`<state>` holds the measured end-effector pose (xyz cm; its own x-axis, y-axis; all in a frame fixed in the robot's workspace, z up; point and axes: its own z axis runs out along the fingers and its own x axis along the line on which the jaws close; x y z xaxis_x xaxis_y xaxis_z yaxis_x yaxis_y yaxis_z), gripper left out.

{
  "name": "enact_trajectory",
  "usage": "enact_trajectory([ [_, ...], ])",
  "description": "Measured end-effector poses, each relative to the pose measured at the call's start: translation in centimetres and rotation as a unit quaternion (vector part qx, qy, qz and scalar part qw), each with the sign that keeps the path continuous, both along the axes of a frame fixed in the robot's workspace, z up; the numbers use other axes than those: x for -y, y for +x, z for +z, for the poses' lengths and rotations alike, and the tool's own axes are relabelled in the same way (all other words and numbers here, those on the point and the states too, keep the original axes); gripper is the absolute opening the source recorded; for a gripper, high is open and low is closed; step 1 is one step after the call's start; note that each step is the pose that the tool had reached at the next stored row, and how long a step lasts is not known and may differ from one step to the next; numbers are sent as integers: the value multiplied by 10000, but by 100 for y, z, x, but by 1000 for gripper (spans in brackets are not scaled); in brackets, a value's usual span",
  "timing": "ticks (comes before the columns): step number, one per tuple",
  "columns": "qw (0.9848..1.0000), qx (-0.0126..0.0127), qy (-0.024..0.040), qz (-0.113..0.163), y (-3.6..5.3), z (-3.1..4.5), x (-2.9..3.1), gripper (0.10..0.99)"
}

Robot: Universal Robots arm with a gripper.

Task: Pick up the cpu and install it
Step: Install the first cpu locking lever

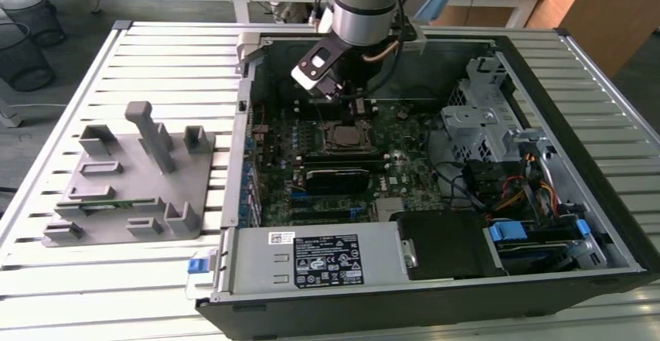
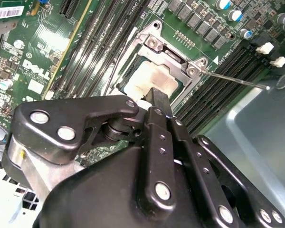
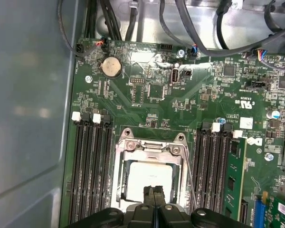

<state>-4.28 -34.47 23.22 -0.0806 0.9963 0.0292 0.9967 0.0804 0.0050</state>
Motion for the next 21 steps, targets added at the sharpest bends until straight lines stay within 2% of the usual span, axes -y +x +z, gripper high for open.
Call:
enact_trajectory([
  [15, 10000, 0, 0, 0, 0, 185, 0, 106],
  [21, 10000, 0, 0, 0, 0, 316, 0, 106],
])
